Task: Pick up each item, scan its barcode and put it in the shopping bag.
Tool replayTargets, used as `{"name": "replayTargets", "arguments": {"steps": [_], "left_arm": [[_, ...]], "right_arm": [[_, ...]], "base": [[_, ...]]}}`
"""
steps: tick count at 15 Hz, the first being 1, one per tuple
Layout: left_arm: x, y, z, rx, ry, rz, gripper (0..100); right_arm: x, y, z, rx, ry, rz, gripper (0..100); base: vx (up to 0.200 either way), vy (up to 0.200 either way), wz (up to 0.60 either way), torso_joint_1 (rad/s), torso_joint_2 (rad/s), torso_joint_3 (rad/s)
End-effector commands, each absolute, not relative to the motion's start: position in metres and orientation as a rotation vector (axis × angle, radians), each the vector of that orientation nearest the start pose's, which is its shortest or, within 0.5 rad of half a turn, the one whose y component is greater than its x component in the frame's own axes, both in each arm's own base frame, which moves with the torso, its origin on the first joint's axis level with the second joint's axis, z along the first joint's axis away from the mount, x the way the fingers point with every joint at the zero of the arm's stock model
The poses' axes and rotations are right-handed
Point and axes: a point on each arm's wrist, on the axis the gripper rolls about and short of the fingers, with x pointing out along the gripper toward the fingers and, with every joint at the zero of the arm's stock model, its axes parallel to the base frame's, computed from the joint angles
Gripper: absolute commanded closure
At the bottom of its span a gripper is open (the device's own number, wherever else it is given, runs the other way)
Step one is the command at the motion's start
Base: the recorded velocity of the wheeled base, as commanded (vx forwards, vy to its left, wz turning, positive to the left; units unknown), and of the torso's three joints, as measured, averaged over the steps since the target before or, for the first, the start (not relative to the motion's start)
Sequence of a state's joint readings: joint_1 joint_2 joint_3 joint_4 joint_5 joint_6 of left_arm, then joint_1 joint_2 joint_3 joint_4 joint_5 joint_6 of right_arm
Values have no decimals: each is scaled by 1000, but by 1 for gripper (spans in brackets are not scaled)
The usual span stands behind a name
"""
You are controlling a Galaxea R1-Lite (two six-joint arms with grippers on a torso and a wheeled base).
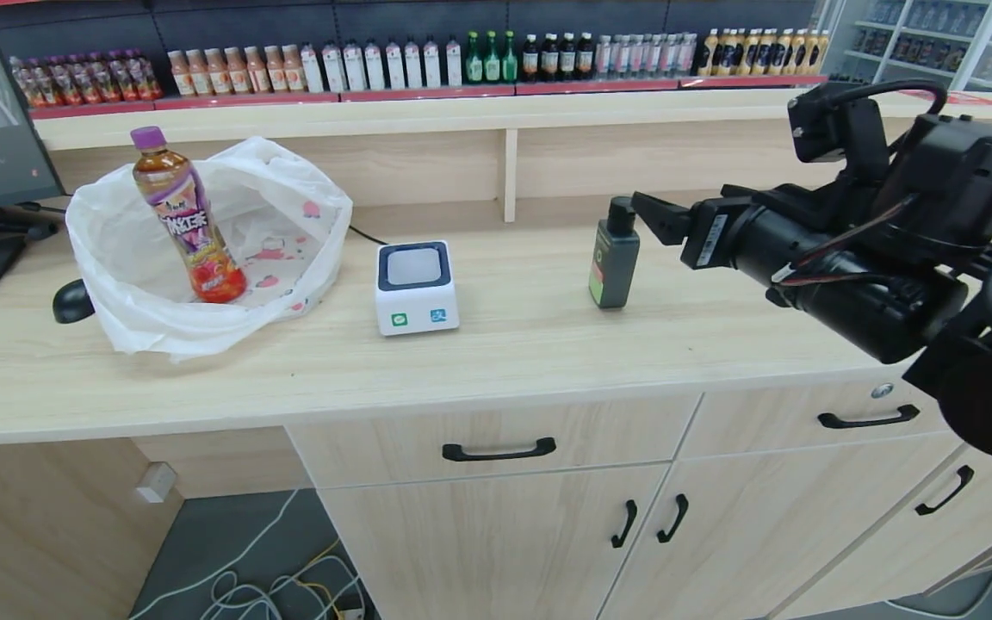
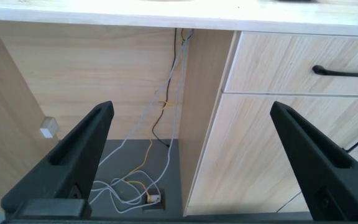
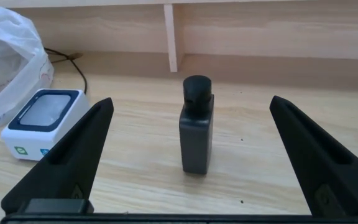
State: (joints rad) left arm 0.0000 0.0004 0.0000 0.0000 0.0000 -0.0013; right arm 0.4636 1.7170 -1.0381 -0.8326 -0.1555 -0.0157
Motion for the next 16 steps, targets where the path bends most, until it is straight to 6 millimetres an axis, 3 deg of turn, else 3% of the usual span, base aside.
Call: {"name": "replayTargets", "arguments": {"steps": [1, 6, 8, 16], "left_arm": [[-23, 0, 75, -2, 0, 0, 0], [-23, 0, 75, -2, 0, 0, 0], [-23, 0, 75, -2, 0, 0, 0], [-23, 0, 75, -2, 0, 0, 0]], "right_arm": [[322, 155, 247, 21, -123, 304, 0], [357, 172, 240, 24, -140, 320, 0], [369, 172, 226, 15, -114, 307, 0], [399, 183, 209, 12, -115, 298, 0]], "base": [[0, 0, 0, 0, 0, 0], [0, 0, 0, 0, 0, 0], [0, 0, 0, 0, 0, 0], [0, 0, 0, 0, 0, 0]]}}
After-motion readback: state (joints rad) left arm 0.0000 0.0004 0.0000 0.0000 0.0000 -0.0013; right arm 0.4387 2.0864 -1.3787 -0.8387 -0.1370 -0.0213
